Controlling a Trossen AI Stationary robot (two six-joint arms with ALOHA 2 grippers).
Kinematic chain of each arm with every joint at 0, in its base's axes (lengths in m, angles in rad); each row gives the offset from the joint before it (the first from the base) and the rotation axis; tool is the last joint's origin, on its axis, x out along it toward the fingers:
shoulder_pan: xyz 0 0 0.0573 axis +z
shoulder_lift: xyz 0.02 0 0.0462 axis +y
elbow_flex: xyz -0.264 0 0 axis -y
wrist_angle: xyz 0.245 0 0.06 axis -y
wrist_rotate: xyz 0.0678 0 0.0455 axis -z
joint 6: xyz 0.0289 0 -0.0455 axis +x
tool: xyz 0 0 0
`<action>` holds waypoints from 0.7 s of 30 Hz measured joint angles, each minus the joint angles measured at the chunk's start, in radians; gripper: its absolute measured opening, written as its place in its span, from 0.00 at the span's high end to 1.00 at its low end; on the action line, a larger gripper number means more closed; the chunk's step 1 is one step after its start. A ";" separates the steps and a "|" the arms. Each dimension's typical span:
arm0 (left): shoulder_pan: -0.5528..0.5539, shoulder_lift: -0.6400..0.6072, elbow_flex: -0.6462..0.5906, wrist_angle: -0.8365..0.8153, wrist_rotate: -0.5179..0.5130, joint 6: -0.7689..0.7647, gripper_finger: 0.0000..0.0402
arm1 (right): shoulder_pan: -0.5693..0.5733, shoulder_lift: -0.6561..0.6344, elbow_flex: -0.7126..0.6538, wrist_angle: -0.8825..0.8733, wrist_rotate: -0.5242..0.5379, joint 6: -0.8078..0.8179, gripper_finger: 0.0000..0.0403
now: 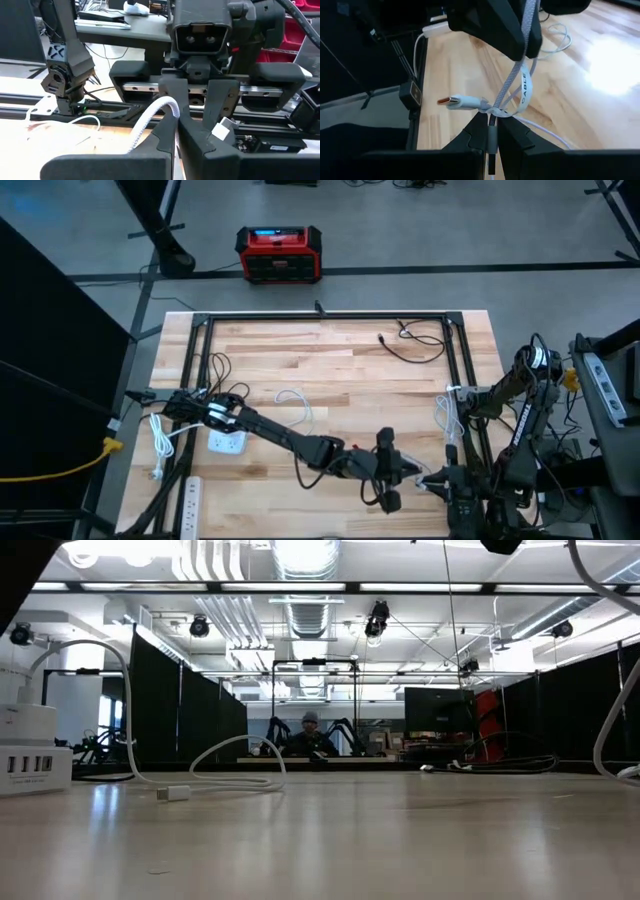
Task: Insert USB
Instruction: Insert the purple charger cable into the black outlet extension
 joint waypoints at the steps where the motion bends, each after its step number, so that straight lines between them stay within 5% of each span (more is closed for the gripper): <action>1: -0.002 0.000 0.000 -0.004 0.000 0.000 1.00 | 0.000 0.000 0.000 0.000 -0.012 -0.001 0.95; 12: -0.012 -0.016 0.000 -0.075 -0.005 0.002 1.00 | -0.037 -0.015 0.000 0.001 -0.175 -0.082 0.57; 21: -0.027 -0.023 0.011 -0.097 -0.077 0.019 1.00 | -0.109 -0.096 0.000 -0.053 -0.177 -0.146 0.52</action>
